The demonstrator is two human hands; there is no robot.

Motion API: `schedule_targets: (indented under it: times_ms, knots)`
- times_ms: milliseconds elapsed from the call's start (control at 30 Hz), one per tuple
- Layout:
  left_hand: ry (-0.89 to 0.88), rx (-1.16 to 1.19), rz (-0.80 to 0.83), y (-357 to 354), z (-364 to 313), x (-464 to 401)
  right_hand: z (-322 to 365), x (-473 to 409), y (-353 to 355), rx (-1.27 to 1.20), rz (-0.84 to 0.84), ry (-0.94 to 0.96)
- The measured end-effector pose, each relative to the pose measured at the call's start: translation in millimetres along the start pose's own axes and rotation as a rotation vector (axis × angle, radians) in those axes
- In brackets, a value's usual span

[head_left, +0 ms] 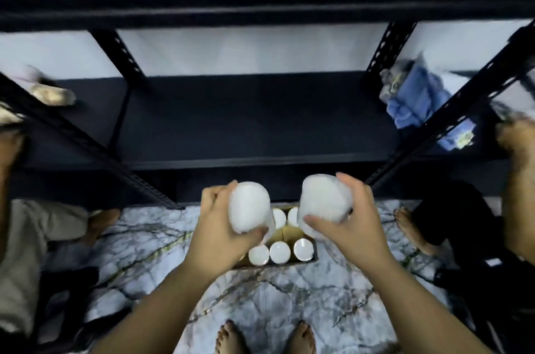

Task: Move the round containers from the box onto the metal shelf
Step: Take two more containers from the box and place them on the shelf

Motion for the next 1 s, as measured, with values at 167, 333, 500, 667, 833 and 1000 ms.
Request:
schedule_targets:
  times_ms: [167, 333, 500, 667, 833, 1000]
  knots:
    - [-0.023, 0.013, -0.132, 98.0, -51.6, 30.6, 110.1, 12.7, 11.6, 0.018, 0.067, 0.157]
    - [-0.036, 0.056, -0.265, 155.1, -75.7, 51.1, 163.6, 29.1, 14.6, 0.056, 0.170, 0.247]
    - [-0.058, 0.114, -0.410, 204.4, -85.3, 55.8, 223.8, 18.9, -7.4, 0.024, 0.183, 0.393]
    - [-0.111, 0.201, -0.574, 272.0, -79.9, 36.6, 290.4, -7.0, -51.5, -0.030, 0.171, 0.564]
    - [-0.140, 0.175, -0.651, 336.7, -52.9, -4.2, 341.3, -45.8, -101.9, -0.071, 0.085, 0.704]
    - [-0.164, 0.178, -0.665, 386.3, -31.9, -55.4, 380.4, -89.5, -146.0, -0.106, 0.015, 0.709]
Point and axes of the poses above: each hand's wrist, its own x-axis away from the middle knuckle, its own y-axis out of the back of the hand, z = x × y, the point moved 4 cm from there along -x, towards the middle knuckle, and after that the axes turned 15 degrees about -x, right-handed, at the moved point
